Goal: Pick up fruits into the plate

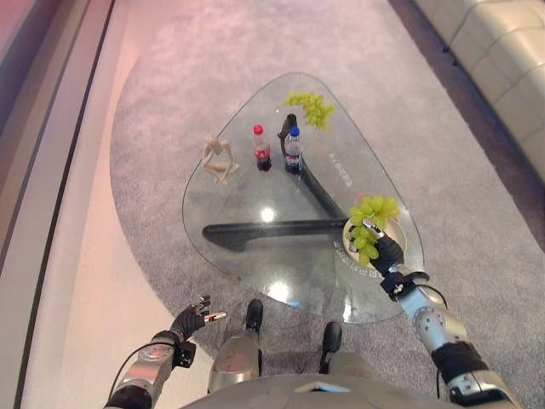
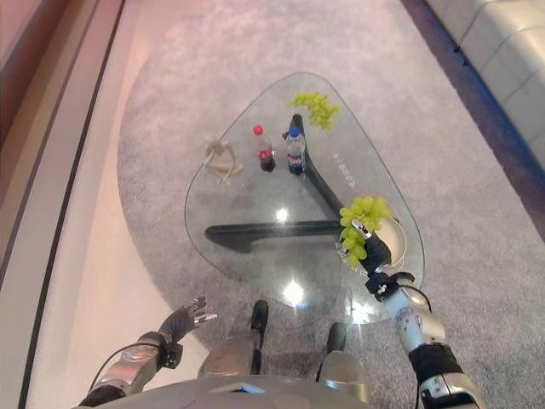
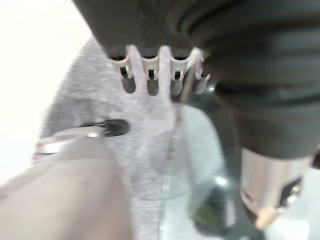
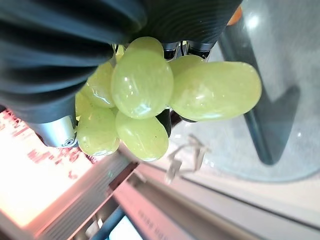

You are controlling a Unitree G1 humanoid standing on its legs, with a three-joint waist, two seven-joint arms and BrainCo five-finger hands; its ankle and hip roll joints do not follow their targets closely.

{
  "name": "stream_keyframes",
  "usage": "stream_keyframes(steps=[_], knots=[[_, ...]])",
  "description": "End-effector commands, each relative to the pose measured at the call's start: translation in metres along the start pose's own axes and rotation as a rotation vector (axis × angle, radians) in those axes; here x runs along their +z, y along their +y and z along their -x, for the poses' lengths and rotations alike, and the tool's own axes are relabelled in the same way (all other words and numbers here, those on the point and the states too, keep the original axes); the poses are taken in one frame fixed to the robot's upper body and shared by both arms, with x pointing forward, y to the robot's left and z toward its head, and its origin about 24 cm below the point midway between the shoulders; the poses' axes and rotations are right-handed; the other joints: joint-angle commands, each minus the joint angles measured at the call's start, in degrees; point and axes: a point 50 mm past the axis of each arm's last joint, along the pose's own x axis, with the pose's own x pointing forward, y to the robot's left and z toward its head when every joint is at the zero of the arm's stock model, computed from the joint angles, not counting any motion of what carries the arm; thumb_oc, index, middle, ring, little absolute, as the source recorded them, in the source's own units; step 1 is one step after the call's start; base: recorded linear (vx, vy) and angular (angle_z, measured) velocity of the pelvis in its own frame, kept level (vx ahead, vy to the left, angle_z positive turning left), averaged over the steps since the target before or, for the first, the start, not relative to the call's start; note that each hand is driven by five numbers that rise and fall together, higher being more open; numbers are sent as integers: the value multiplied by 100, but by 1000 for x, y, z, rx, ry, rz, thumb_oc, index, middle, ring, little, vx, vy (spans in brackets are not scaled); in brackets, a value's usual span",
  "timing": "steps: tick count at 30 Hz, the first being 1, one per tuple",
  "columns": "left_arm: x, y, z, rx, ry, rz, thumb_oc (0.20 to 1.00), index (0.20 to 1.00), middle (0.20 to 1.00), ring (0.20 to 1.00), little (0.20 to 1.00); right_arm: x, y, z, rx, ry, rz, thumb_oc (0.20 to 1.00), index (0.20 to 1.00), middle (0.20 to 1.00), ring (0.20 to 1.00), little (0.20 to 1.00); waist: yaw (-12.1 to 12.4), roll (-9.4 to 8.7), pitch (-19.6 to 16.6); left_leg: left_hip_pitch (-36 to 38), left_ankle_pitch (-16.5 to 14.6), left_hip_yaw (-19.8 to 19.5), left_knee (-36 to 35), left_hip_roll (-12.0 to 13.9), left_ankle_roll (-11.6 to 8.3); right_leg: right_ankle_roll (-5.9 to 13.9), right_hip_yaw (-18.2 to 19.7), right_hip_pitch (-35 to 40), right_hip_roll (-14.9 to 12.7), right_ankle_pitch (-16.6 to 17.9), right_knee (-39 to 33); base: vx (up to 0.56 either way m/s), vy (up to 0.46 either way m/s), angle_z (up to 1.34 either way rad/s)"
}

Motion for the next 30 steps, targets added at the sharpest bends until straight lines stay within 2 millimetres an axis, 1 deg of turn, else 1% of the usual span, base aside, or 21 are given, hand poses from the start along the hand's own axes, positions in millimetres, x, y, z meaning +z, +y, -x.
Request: stream_keyframes(steps=[1,2,4,6,7,8,9,10,16,17,24,27,30], knots=[[28,8,-8,26,-103,-18,1000,1000,1000,1000,1000,62,11,-20,45,-211,111,200,200,200,200,200,111,-196,395,66,-853,281,563,-478,364,-70,321,-552,-75,90,634,-78,-68,10],[32,9,-9,24,-114,-24,1000,1000,1000,1000,1000,70,7,-25,19,-211,137,200,200,200,200,200,115,-156,519,-52,-836,236,614,-494,358,-88,297,-668,-77,87,695,-52,-37,8],[36,10,-10,21,-125,-34,1000,1000,1000,1000,1000,77,5,-28,0,-210,155,200,200,200,200,200,113,-126,605,-152,-824,201,660,-506,352,-100,282,-757,-82,83,745,-58,-33,10],[42,10,-12,19,-137,-54,1000,1000,1000,1000,1000,86,-2,-31,-46,-206,196,200,200,200,200,200,112,-83,726,-301,-802,144,746,-523,351,-126,260,-917,-86,77,855,-58,-39,3],[46,9,-13,16,-145,-61,1000,1000,1000,1000,1000,95,-7,-34,-89,-200,240,200,200,200,200,200,112,-42,826,-448,-786,93,836,-547,356,-152,238,-1079,-91,58,980,-54,-33,3],[48,10,-13,15,-149,-63,1000,1000,1000,1000,1000,98,-9,-34,-105,-199,256,200,200,200,200,200,112,-28,858,-496,-780,76,861,-556,357,-160,232,-1131,-90,51,1013,-73,-39,2],[52,11,-14,16,-159,-65,1000,1000,1000,1000,1000,112,-15,-35,-159,-193,328,200,200,200,200,200,111,11,963,-655,-760,30,941,-581,363,-180,220,-1316,-91,44,1132,-60,-27,1],[54,11,-14,16,-167,-67,1000,1000,1000,1000,1000,119,-18,-35,-187,-191,360,200,200,200,200,200,115,30,1018,-724,-755,11,985,-596,370,-189,215,-1402,-98,41,1198,-48,-30,-3],[59,12,-14,14,-177,-71,1000,1000,1000,1000,1000,146,-27,-37,-314,-170,501,200,200,200,200,200,143,100,1031,-1176,-740,-41,1172,-671,385,-206,208,-1896,-142,35,1428,-3,-8,-3],[59,13,-13,11,-181,-72,1000,1000,1000,1000,1000,156,-30,-37,-363,-166,538,200,200,200,200,200,155,133,1031,-1312,-733,-38,1221,-684,393,-202,216,-2061,-162,40,1499,-2,0,-4],[66,12,-12,-5,-210,-75,1000,1000,1000,1000,1000,176,-37,-36,-524,-151,611,200,200,200,200,200,178,248,1031,-1774,-740,13,1399,-740,435,-202,288,-2617,-187,14,1768,-6,5,-7],[72,11,-13,-14,-226,-84,1000,1000,1000,1000,1000,181,-45,-35,-606,-119,628,200,200,200,200,200,199,309,1031,-1957,-750,45,1489,-759,454,-200,321,-2837,-188,-15,1912,-6,-3,-3],[74,10,-12,-17,-238,-84,1000,1000,1000,1000,1000,184,-52,-32,-653,-97,644,200,200,200,200,200,221,347,1031,-2079,-749,69,1535,-773,472,-198,337,-2978,-190,-26,1992,-15,-6,-7]])
